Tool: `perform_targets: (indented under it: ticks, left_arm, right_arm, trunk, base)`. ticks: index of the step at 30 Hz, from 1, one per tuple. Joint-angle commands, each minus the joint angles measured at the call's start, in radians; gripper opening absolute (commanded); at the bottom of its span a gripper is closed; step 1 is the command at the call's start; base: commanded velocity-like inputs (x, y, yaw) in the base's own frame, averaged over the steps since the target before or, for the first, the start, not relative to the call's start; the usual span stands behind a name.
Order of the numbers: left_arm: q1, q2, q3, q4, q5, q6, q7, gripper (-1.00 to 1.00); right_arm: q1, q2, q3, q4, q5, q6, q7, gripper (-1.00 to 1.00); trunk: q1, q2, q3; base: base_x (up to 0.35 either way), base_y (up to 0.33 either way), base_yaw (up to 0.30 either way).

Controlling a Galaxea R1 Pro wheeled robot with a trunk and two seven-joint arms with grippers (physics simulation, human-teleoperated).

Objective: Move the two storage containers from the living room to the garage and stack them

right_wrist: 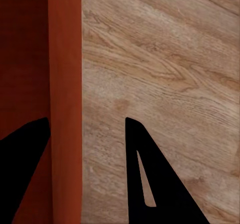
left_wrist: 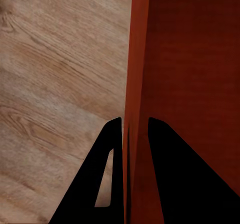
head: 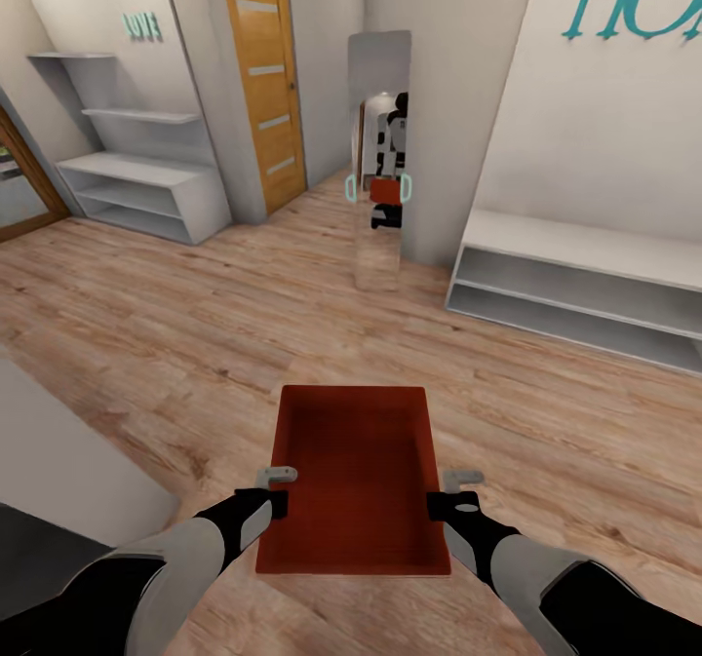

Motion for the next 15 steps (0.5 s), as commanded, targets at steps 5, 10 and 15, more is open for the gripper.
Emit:
perform_targets:
  ticks: [5, 10, 15]
  left_arm:
    - [0.000, 0.000, -0.014, -0.002, 0.000, 0.006, 0.007, -1.00]
    - [0.000, 0.000, -0.014, -0.002, 0.000, 0.006, 0.007, -1.00]
    - [0.000, 0.000, -0.014, -0.002, 0.000, 0.006, 0.007, -1.00]
  right_arm:
    - [-0.001, 0.000, 0.007, 0.001, -0.011, -0.004, -0.004, -1.00]
    - [-0.001, 0.000, 0.007, 0.001, -0.011, -0.004, -0.004, -1.00]
    - [-0.001, 0.000, 0.007, 0.001, -0.011, -0.004, -0.004, -1.00]
  trunk:
    - [0.001, -0.001, -0.001]
    - [0.001, -0.001, -0.001]
    - [0.001, -0.001, -0.001]
  base:
    - [0.322, 0.000, 0.000]
    - [0.322, 0.000, 0.000]
    - [0.322, 0.000, 0.000]
